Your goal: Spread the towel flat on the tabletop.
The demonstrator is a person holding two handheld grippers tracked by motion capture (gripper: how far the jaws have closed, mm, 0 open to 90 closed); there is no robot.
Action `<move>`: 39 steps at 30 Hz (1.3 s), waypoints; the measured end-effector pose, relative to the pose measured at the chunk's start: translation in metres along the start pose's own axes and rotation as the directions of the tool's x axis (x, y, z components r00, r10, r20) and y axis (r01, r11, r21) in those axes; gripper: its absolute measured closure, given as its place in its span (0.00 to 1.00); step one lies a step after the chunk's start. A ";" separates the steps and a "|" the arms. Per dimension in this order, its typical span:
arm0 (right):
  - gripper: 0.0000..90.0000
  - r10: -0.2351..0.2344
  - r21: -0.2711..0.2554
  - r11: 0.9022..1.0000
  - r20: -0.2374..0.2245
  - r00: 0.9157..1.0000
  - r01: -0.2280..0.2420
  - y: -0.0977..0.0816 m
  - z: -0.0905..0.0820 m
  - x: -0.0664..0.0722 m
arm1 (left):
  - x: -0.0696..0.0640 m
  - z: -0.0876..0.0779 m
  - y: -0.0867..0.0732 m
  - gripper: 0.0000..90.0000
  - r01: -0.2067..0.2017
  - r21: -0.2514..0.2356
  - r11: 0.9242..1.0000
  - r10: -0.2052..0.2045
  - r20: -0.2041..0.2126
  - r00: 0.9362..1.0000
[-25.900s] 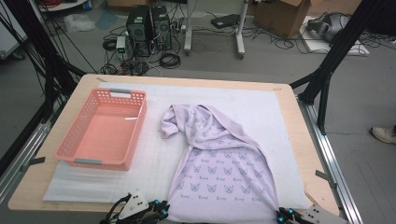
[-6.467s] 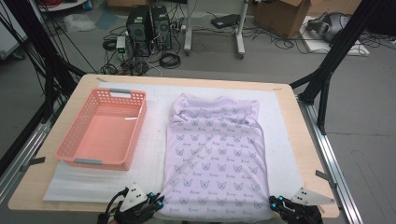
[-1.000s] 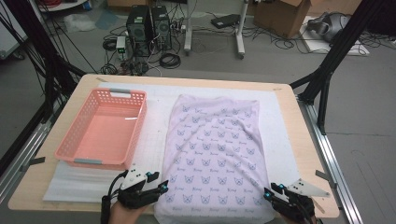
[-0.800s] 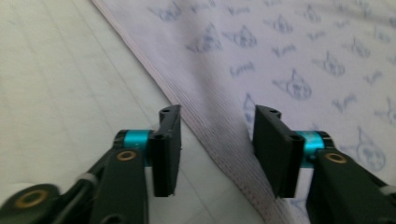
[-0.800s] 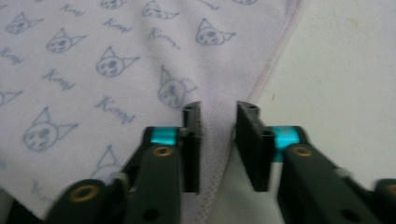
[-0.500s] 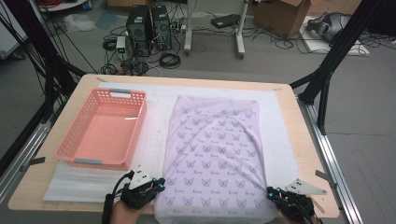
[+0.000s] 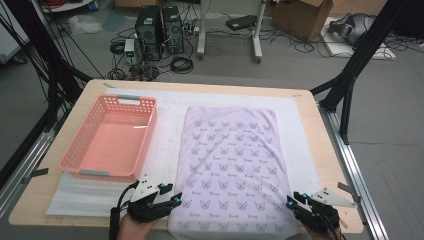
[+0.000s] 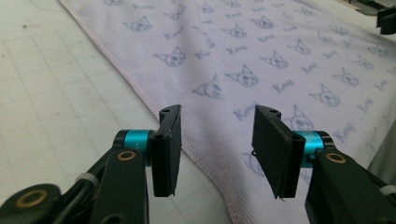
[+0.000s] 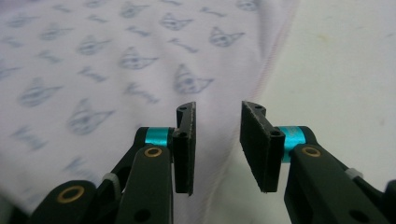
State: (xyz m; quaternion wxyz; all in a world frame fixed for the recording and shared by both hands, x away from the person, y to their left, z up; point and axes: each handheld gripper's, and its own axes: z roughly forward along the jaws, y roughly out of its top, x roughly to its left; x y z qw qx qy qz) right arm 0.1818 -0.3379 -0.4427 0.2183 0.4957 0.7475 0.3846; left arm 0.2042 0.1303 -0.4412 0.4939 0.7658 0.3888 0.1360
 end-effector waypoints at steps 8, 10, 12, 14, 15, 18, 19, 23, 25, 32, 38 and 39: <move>0.99 -0.005 0.070 0.998 -0.010 1.000 0.006 -0.005 0.001 -0.009 | 0.004 0.004 0.000 0.52 0.014 -0.006 1.000 -0.014 -0.001 1.000; 0.98 -0.012 0.089 0.996 0.005 1.000 0.011 -0.006 -0.005 -0.013 | 0.005 0.004 0.000 0.51 0.020 -0.011 1.000 -0.020 -0.003 1.000; 0.96 0.014 0.085 0.996 -0.001 1.000 -0.014 -0.007 -0.006 -0.015 | 0.006 0.005 0.001 0.50 0.026 -0.016 1.000 -0.027 -0.004 1.000; 0.74 0.024 0.053 0.998 0.001 1.000 -0.024 -0.006 -0.005 -0.014 | 0.008 0.005 0.001 0.50 0.032 -0.018 0.999 -0.032 -0.005 0.999; 0.70 0.032 0.029 0.999 0.008 0.999 -0.032 -0.004 -0.005 -0.014 | 0.009 0.006 0.001 0.50 0.031 -0.016 0.999 -0.031 -0.004 1.000; 0.69 0.020 -0.016 1.000 -0.008 1.000 -0.020 0.000 -0.004 -0.013 | 0.014 0.009 0.003 0.51 0.031 -0.008 1.000 -0.031 -0.014 0.999; 0.69 0.020 -0.019 1.000 -0.014 1.000 -0.020 0.001 -0.003 -0.012 | 0.015 0.009 0.004 0.51 0.032 -0.007 0.999 -0.032 -0.016 0.999; 0.69 0.017 -0.034 0.999 -0.012 1.000 -0.017 0.007 -0.005 -0.012 | 0.018 0.013 0.012 0.51 0.029 -0.015 0.999 -0.029 -0.027 0.999; 0.69 0.033 -0.051 0.998 -0.005 0.999 -0.033 0.010 -0.007 -0.015 | 0.019 0.018 0.015 0.52 0.022 -0.010 1.000 -0.023 -0.020 1.000; 0.74 0.071 -0.041 0.997 0.006 0.997 -0.071 0.017 0.010 -0.032 | 0.031 0.037 0.025 0.58 0.022 0.031 0.999 -0.022 -0.015 1.000; 0.77 0.052 -0.029 0.998 0.028 0.998 -0.051 0.034 0.037 -0.038 | 0.042 0.056 0.032 0.62 0.031 0.080 0.996 -0.029 -0.026 0.999; 0.77 0.056 -0.015 0.998 0.031 0.998 -0.056 0.036 0.042 -0.039 | 0.043 0.059 0.033 0.62 0.031 0.087 0.996 -0.028 -0.026 0.999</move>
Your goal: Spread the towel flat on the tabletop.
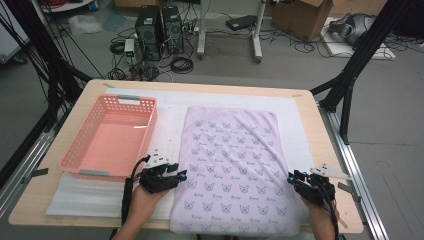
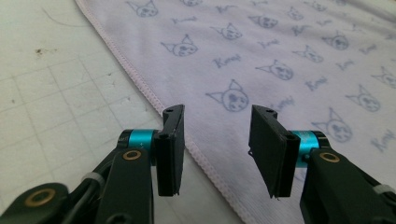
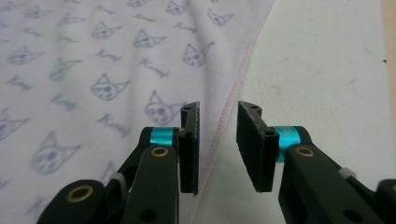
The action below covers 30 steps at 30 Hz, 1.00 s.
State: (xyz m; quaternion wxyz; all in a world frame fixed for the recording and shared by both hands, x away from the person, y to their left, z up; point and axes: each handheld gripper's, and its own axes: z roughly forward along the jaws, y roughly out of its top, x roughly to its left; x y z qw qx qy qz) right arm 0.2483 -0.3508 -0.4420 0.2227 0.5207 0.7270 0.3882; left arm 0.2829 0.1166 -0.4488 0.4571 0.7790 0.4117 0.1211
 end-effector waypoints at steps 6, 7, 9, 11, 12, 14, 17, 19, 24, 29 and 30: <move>0.87 -0.015 0.062 0.998 0.000 1.000 0.015 0.008 0.023 -0.005 | -0.006 0.010 0.003 0.81 -0.098 0.044 0.994 0.102 -0.111 0.988; 0.97 -0.016 0.070 0.997 -0.002 1.000 0.016 0.010 0.023 -0.006 | -0.004 0.009 0.003 0.93 -0.093 0.044 0.995 0.098 -0.109 0.989; 0.98 -0.025 0.076 0.997 -0.002 1.000 0.025 0.011 0.023 -0.008 | -0.002 0.006 0.004 0.97 -0.075 0.053 0.996 0.080 -0.105 0.991; 0.98 -0.035 0.084 0.996 0.026 0.999 0.033 0.011 0.020 -0.010 | -0.002 0.000 0.001 0.98 -0.082 0.057 0.995 0.088 -0.119 0.989; 0.98 -0.025 0.083 0.996 0.021 0.999 0.023 0.010 0.019 -0.013 | -0.001 -0.004 -0.001 0.98 -0.068 0.058 0.996 0.074 -0.116 0.990; 0.96 -0.007 0.080 0.997 0.003 1.000 0.007 0.007 0.016 -0.016 | 0.000 -0.012 -0.005 0.98 -0.053 0.060 0.997 0.059 -0.104 0.993; 0.78 -0.027 0.068 0.997 0.016 1.000 0.026 0.005 0.010 -0.015 | 0.008 -0.019 -0.009 0.91 -0.050 0.028 0.998 0.052 -0.077 0.996; 0.70 -0.013 0.035 0.999 -0.006 1.000 0.014 0.005 0.003 -0.016 | 0.014 -0.022 -0.006 0.71 -0.009 -0.012 1.000 0.009 -0.047 0.999; 0.56 -0.027 -0.053 0.998 -0.050 0.998 0.024 0.005 -0.011 -0.016 | 0.011 -0.023 0.005 0.57 -0.025 -0.113 0.993 0.028 0.019 0.999; 0.64 -0.054 0.002 0.999 -0.108 0.993 0.054 0.003 -0.004 -0.006 | 0.008 -0.015 0.008 0.53 -0.021 -0.108 0.994 0.025 0.033 0.999; 0.64 -0.063 0.025 0.997 -0.119 0.991 0.067 0.001 -0.002 -0.003 | 0.007 -0.013 0.007 0.51 -0.023 -0.096 0.995 0.026 0.029 0.999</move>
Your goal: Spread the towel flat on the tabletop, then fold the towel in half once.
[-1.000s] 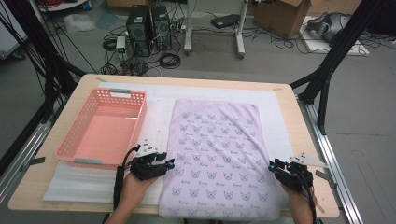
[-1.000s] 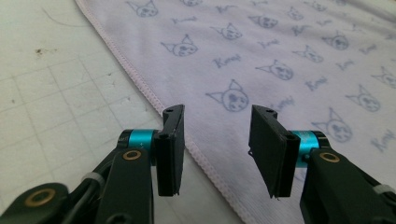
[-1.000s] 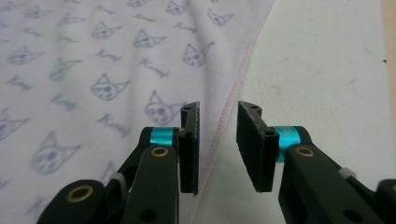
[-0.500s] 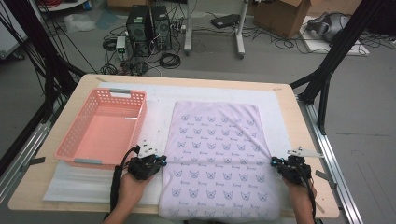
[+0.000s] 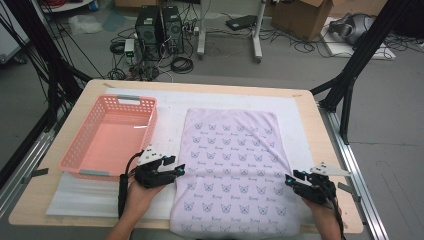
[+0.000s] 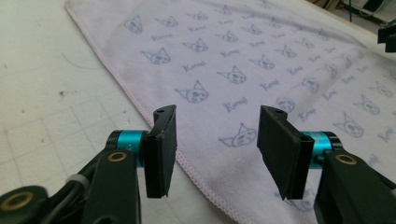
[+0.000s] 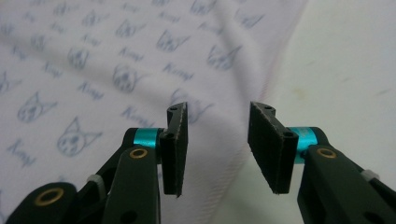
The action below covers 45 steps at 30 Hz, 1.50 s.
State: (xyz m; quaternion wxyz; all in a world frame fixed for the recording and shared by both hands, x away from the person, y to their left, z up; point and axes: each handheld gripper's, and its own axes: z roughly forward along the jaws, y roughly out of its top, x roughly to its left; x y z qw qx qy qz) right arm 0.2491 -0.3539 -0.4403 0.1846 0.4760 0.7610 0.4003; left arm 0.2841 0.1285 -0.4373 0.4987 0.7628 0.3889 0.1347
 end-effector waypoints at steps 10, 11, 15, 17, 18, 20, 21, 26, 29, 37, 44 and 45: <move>0.86 -0.146 0.075 0.986 -0.049 0.988 0.149 -0.006 0.007 0.026 | -0.002 0.000 -0.003 0.49 -0.005 -0.001 1.000 0.005 0.003 1.000; 0.98 -0.136 0.080 0.987 -0.052 0.989 0.140 -0.006 0.005 0.025 | -0.003 0.000 -0.003 0.49 -0.005 -0.002 1.000 0.005 0.002 1.000; 0.98 -0.137 0.109 0.984 -0.052 0.989 0.142 -0.007 0.000 0.025 | -0.004 -0.002 -0.004 0.47 -0.005 -0.012 1.000 0.005 0.008 1.000; 0.98 -0.146 0.116 0.982 -0.057 0.988 0.152 -0.009 -0.004 0.026 | -0.005 -0.004 -0.004 0.46 -0.005 -0.017 1.000 0.006 0.010 1.000; 0.96 -0.144 0.118 0.982 -0.061 0.988 0.150 -0.009 -0.005 0.025 | -0.005 -0.005 -0.004 0.45 -0.007 -0.022 1.000 0.007 0.011 1.000; 0.76 -0.137 0.107 0.984 -0.043 0.990 0.141 -0.010 -0.007 0.023 | -0.004 -0.007 -0.003 0.44 -0.004 -0.033 0.999 0.004 0.014 1.000; 0.70 -0.122 0.083 0.989 -0.039 0.992 0.125 -0.010 -0.008 0.021 | -0.004 -0.008 -0.002 0.43 -0.003 -0.039 0.999 0.004 0.013 1.000; 0.46 -0.047 -0.087 0.995 -0.015 0.999 0.045 -0.006 -0.022 0.010 | -0.001 -0.010 0.000 0.35 0.005 -0.072 0.997 -0.003 0.033 0.999; 0.36 -0.046 -0.141 0.989 0.006 0.999 0.047 -0.004 -0.027 0.007 | -0.002 -0.008 0.003 0.31 -0.001 -0.084 0.996 0.004 0.036 0.999; 0.23 -0.061 -0.168 0.984 0.041 0.997 0.067 -0.003 -0.033 0.003 | -0.003 -0.010 0.006 0.26 -0.020 -0.131 0.991 0.027 0.054 0.998; 0.23 -0.064 -0.157 0.985 0.039 0.997 0.069 -0.002 -0.028 0.004 | -0.001 -0.010 0.007 0.26 -0.020 -0.132 0.991 0.027 0.052 0.998; 0.23 -0.060 -0.148 0.987 0.032 0.998 0.065 -0.001 -0.027 0.005 | 0.000 -0.009 0.007 0.26 -0.019 -0.131 0.991 0.026 0.054 0.998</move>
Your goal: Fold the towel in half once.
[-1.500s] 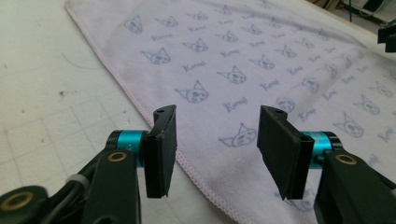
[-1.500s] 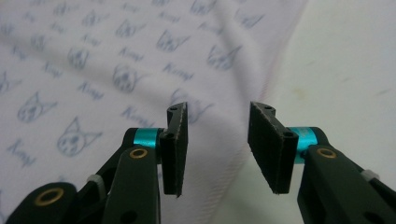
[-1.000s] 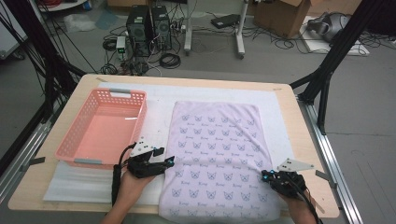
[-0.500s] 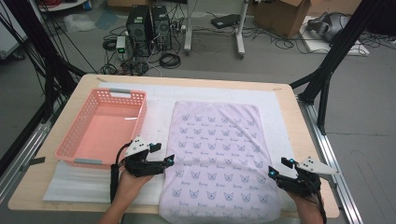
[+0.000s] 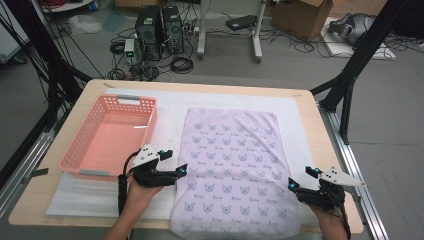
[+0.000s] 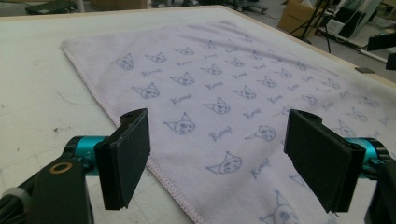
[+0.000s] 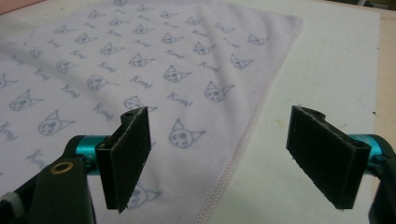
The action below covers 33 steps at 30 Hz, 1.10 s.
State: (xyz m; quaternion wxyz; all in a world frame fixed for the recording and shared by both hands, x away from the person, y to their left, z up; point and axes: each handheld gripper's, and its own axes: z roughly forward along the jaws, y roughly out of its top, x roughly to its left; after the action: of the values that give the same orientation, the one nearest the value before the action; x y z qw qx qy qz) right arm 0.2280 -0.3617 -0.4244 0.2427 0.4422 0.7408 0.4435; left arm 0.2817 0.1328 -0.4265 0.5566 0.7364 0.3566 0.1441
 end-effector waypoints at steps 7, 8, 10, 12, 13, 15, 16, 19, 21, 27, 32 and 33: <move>0.23 0.008 0.026 1.000 -0.010 1.000 -0.008 0.001 0.013 -0.003 | 0.004 0.014 0.003 0.27 0.017 0.032 0.999 -0.018 0.017 1.000; 0.23 0.015 0.033 0.999 -0.015 1.000 -0.014 0.001 0.016 -0.004 | 0.005 0.015 0.003 0.27 0.012 0.037 0.999 -0.012 0.019 1.000; 0.23 0.009 0.047 0.999 -0.017 1.000 -0.008 0.002 0.020 -0.006 | 0.007 0.021 0.004 0.27 0.012 0.052 0.999 -0.013 0.009 1.000; 0.23 0.006 0.061 0.998 -0.023 1.000 -0.005 0.003 0.024 -0.007 | 0.009 0.025 0.006 0.27 0.021 0.057 0.998 -0.021 0.001 1.000; 0.23 0.008 0.070 0.998 -0.024 1.000 -0.006 0.003 0.026 -0.008 | 0.011 0.029 0.007 0.28 0.024 0.060 0.998 -0.024 0.000 1.000; 0.23 0.002 0.089 0.996 -0.023 1.000 0.000 0.005 0.031 -0.010 | 0.012 0.035 0.008 0.33 0.018 0.062 0.998 -0.017 -0.011 1.000; 0.23 0.002 0.096 0.995 -0.017 1.000 -0.001 0.006 0.034 -0.012 | 0.013 0.040 0.008 0.33 0.019 0.088 0.996 -0.017 -0.019 1.000; 0.23 0.019 0.111 0.994 -0.012 1.000 -0.017 0.009 0.044 -0.019 | 0.019 0.053 0.012 0.33 0.033 0.115 0.993 -0.029 -0.044 0.999; 0.23 0.029 0.128 0.991 -0.005 1.000 -0.028 0.012 0.054 -0.025 | 0.023 0.059 0.016 0.33 0.054 0.119 0.991 -0.046 -0.065 0.997; 0.23 0.058 0.157 0.986 0.011 0.998 -0.059 0.027 0.077 -0.038 | 0.042 0.082 0.032 0.31 0.119 0.161 0.980 -0.100 -0.121 0.988; 0.23 0.082 0.218 0.972 0.039 0.996 -0.088 0.035 0.097 -0.051 | 0.056 0.102 0.043 0.32 0.128 0.186 0.974 -0.098 -0.165 0.981; 0.23 0.094 0.226 0.969 0.042 0.995 -0.101 0.036 0.099 -0.053 | 0.059 0.106 0.046 0.33 0.128 0.197 0.972 -0.094 -0.175 0.980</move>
State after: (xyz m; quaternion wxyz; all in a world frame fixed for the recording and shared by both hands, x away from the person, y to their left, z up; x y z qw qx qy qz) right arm 0.3443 -0.3560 -0.4436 0.1795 0.5099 0.7603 0.3603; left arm 0.4049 0.0913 -0.4312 0.4529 0.7547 0.4551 0.1347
